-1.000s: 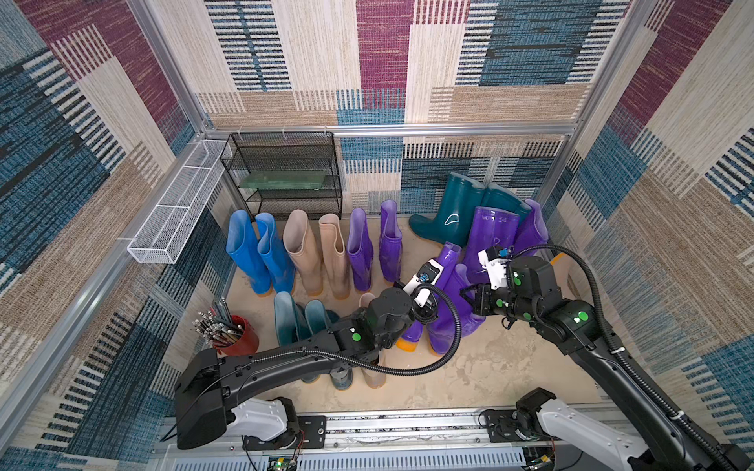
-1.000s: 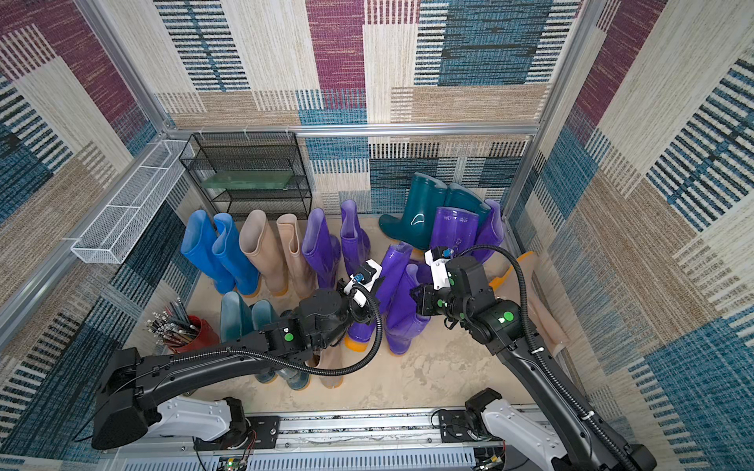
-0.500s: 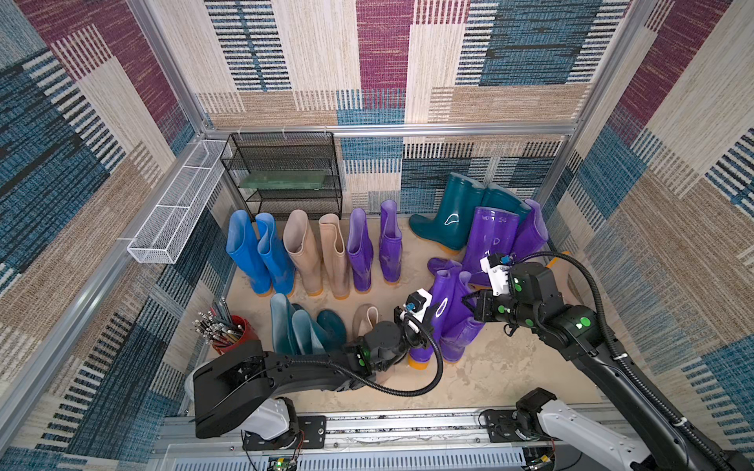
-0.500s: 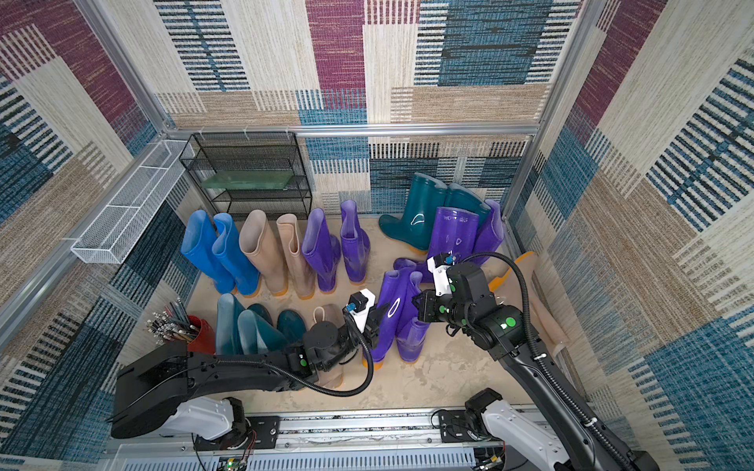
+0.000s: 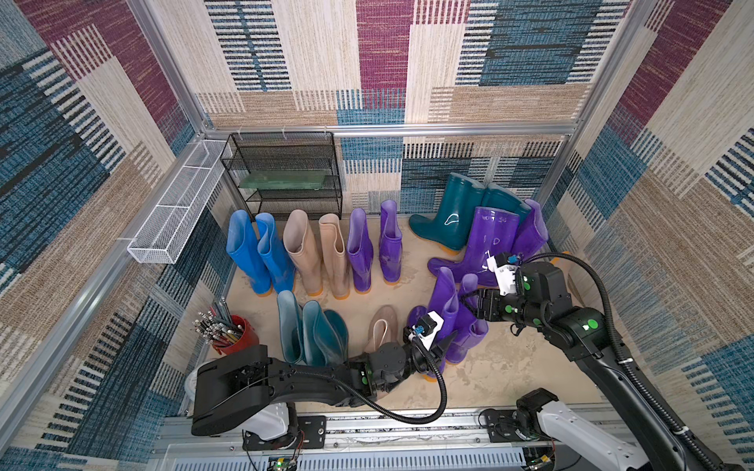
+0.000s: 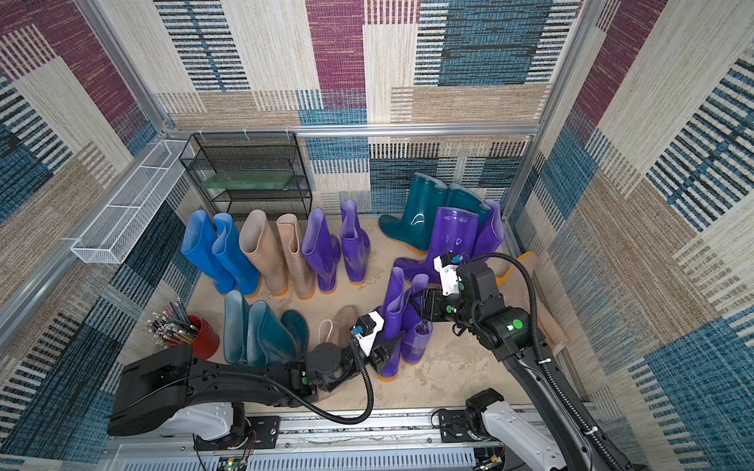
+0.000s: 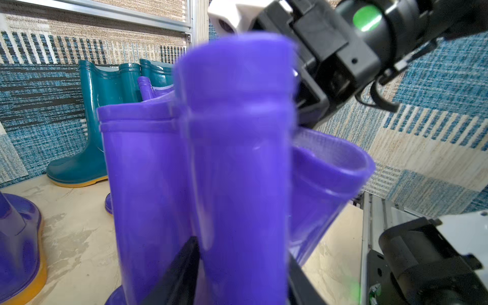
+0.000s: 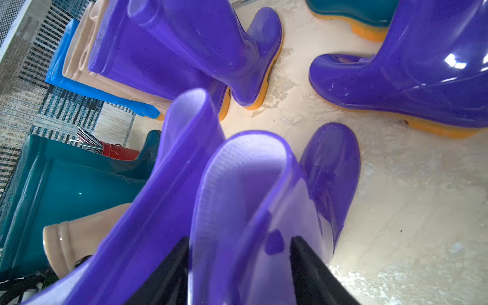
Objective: Match and arrange rain boots in pairs
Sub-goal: Pick up the rain boot at the center of the board, then place the rain boot at the center of the board.
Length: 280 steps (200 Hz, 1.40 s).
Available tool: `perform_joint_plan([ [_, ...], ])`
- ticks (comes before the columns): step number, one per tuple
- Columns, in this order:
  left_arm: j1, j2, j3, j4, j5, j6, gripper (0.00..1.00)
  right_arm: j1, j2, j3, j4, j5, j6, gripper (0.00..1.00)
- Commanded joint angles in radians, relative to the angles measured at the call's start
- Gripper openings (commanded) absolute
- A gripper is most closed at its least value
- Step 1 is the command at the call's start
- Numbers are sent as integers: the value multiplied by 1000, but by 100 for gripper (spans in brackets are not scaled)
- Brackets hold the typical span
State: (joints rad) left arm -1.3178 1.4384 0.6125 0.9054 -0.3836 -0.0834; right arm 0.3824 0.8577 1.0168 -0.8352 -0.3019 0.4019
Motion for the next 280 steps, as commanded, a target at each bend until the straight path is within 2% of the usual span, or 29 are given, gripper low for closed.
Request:
perform_joint_plan([
  [1, 0, -41, 14, -58, -35, 31, 62, -5, 10, 44, -11, 34, -25, 65],
  [43, 0, -150, 65, -215, -8, 72, 68, -7, 37, 78, 3, 31, -32, 67],
  [83, 0, -243, 100, -336, 20, 81, 71, -9, 40, 100, 5, 82, -29, 68],
  [136, -1, -259, 183, -420, 68, 106, 71, -8, 57, 119, 10, 105, -34, 69],
  [189, 0, -264, 261, -505, 78, 143, 71, -29, 70, 181, -22, 194, -45, 71],
  [237, 0, -272, 281, -511, 76, 172, 71, -163, 53, 227, -47, 303, -61, 72],
  [255, 3, -288, 297, -530, 68, 187, 72, -243, 31, 199, -41, 364, -40, 72],
  [280, 15, -303, 330, -590, 59, 202, 72, -381, -12, 111, 9, 378, -31, 72],
])
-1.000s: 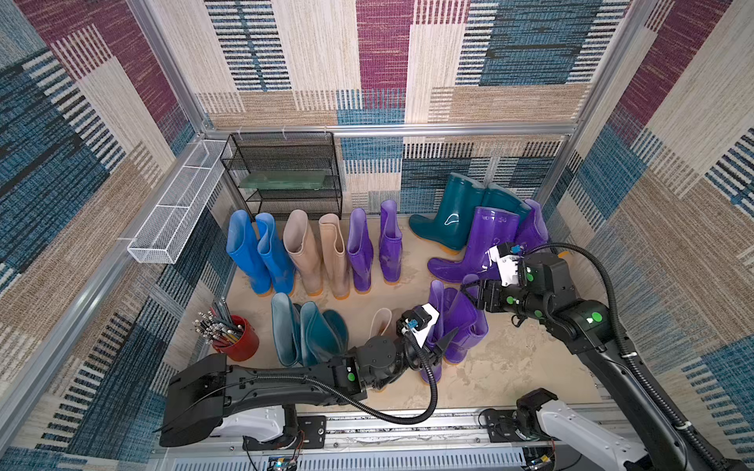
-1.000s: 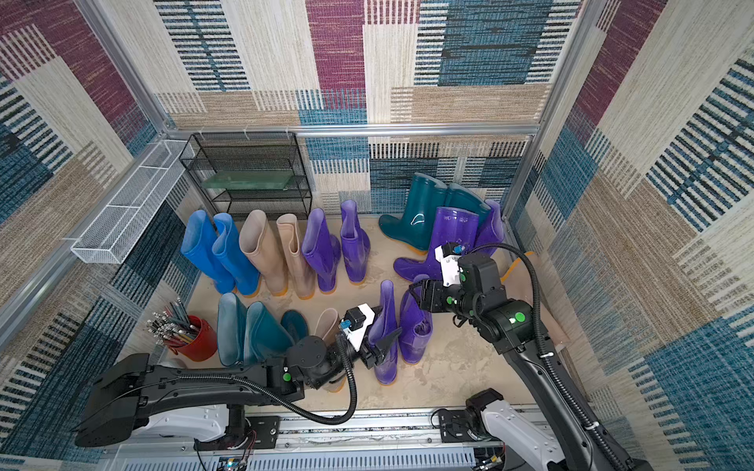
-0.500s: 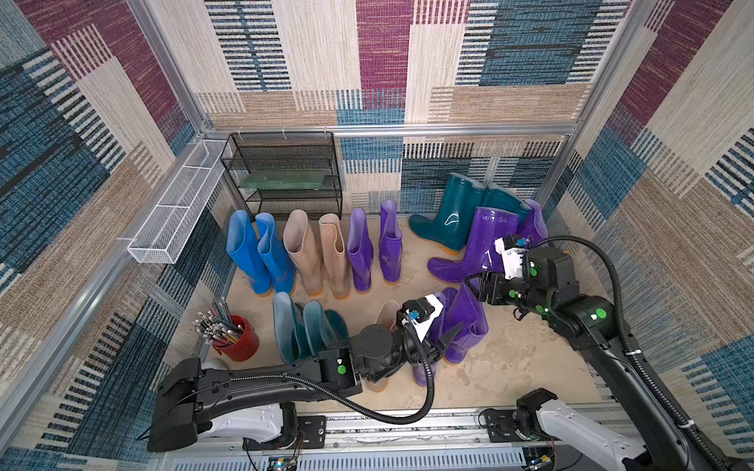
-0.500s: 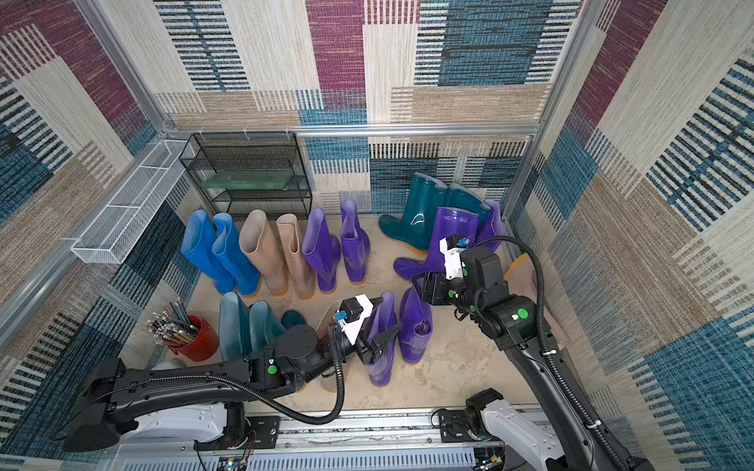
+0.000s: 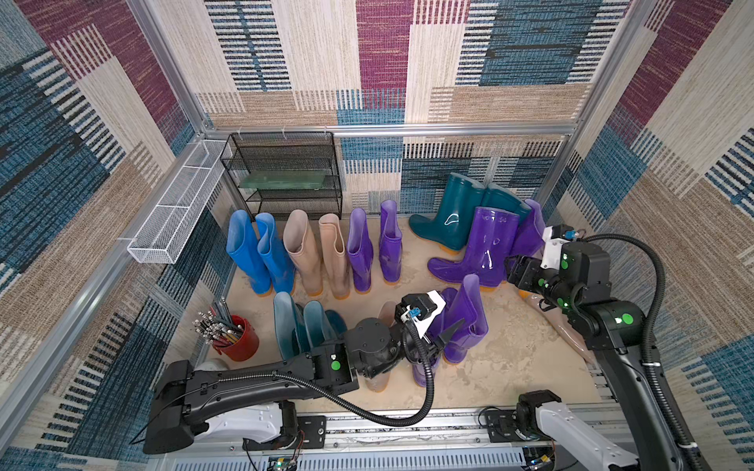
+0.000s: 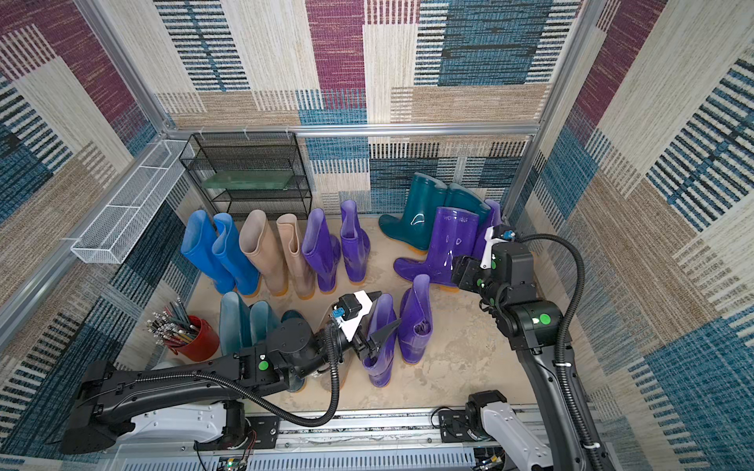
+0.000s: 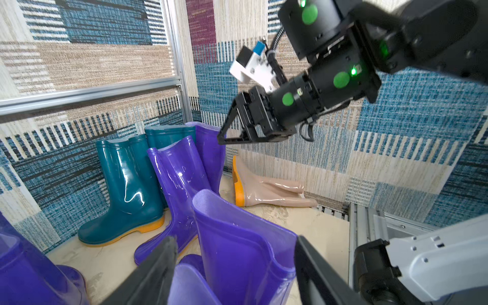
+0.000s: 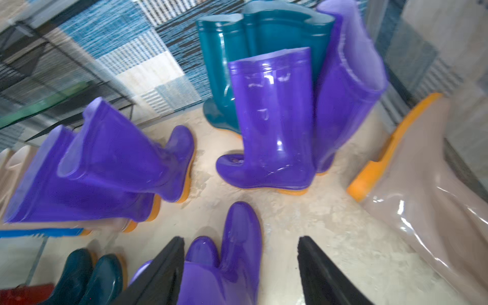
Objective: Match and arrange rain boots in pairs
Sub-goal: Place the rain boot at the center of the board, then pick up the rain boot at the center of the board.
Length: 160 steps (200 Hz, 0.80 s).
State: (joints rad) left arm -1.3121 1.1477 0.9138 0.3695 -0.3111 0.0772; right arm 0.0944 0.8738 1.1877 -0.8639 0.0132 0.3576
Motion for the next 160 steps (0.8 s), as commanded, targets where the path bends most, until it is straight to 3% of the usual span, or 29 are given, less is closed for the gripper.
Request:
perform_joint_plan([
  [1, 10, -13, 30, -56, -15, 41, 72, -100, -29, -65, 40, 62, 15, 72],
  [28, 48, -28, 30, -89, -5, 18, 72, -287, -61, -197, 122, -5, 43, 73],
  [67, 129, -35, 16, -131, 65, -68, 72, -457, 26, -388, 367, -159, 115, 87],
  [97, 177, -48, -34, -124, 100, -109, 72, -482, 222, -402, 477, -178, 197, 94],
  [136, 245, -65, -130, -67, 138, -177, 73, -490, 559, -265, 480, -58, 231, 96],
  [160, 280, -70, -160, -52, 172, -201, 73, -480, 674, -241, 525, -35, 239, 95],
])
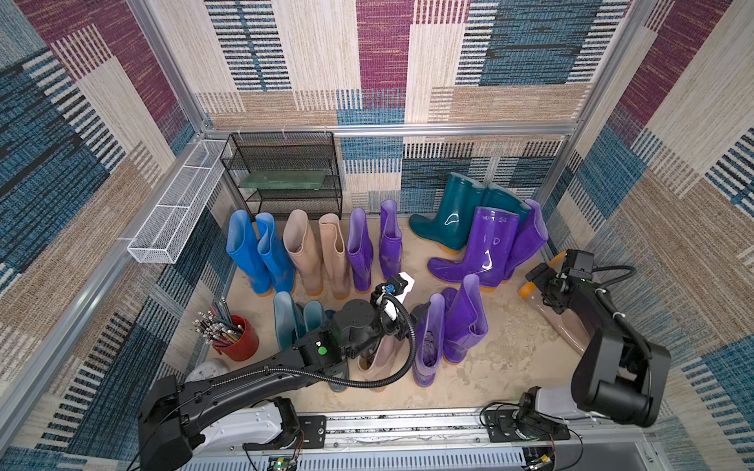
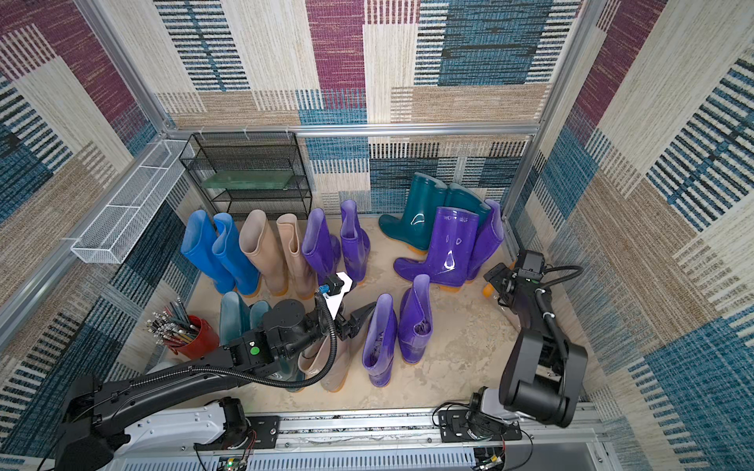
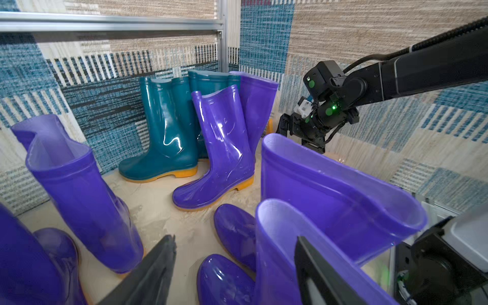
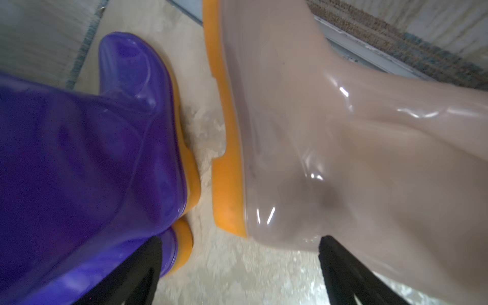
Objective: Match and arrange rain boots in pairs
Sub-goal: Pick up the rain boot at the center of the board.
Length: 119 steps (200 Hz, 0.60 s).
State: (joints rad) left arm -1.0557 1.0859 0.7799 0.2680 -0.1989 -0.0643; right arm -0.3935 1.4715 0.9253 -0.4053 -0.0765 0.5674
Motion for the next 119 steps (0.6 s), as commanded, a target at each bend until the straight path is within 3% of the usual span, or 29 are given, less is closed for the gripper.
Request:
perform_joint_plan([
  [1, 25, -8, -27, 51, 61, -61, 73, 9, 79, 23, 68, 56, 30, 95],
  [63, 79, 16, -34, 82, 117, -76, 73, 39, 266, 137, 44, 139, 41, 94],
  [87, 90, 27, -32, 88, 130, -78, 73, 48, 298, 120, 55, 136, 52, 69],
  [119, 102, 29, -27, 89, 142, -90, 72, 87, 219, 50, 92, 165, 58, 20],
])
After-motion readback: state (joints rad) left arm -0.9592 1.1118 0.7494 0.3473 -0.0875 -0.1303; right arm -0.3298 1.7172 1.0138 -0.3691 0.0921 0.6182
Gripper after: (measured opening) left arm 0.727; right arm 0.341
